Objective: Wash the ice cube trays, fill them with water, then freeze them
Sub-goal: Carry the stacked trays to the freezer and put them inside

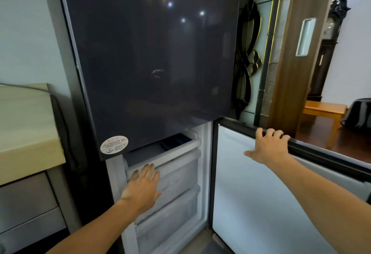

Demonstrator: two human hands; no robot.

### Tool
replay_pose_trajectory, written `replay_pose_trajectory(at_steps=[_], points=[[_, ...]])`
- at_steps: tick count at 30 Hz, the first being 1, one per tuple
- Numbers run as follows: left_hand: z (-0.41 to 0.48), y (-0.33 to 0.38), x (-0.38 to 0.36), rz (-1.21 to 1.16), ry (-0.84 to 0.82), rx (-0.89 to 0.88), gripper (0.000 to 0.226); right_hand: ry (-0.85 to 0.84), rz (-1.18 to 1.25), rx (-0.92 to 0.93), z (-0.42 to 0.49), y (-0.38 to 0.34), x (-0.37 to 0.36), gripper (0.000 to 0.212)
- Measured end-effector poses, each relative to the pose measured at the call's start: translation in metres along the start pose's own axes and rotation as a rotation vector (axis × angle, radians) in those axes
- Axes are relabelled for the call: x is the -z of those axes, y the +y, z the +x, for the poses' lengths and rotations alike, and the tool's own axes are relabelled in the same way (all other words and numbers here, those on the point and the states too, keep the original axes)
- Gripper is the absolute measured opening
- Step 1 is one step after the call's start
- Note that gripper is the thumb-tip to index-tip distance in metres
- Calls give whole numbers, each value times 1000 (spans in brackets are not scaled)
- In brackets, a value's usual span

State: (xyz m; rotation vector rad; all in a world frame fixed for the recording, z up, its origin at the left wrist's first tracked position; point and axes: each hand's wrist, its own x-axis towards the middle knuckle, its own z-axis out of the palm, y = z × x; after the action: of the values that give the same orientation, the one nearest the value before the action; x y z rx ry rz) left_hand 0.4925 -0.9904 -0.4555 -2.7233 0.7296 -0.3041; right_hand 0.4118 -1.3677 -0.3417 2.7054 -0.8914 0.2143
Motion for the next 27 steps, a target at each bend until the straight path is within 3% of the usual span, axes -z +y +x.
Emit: replay_pose_trajectory(at_steps=[7,12,16,23,27], points=[[-39,5,48,-205,256,-48,62,-88,49,55,-26,-14,24,114],[-75,-4,81,-240,493,-68,51,-240,193,172,-48,-27,61,101],[-92,-24,109,-199,680,-50,55,-320,150,286,-65,-35,90,89],[-117,-72,148,-110,902,47,38,-183,267,425,-90,-69,99,89],[-133,-95,158,-11,906,137,37,-115,377,526,-100,-88,106,75]])
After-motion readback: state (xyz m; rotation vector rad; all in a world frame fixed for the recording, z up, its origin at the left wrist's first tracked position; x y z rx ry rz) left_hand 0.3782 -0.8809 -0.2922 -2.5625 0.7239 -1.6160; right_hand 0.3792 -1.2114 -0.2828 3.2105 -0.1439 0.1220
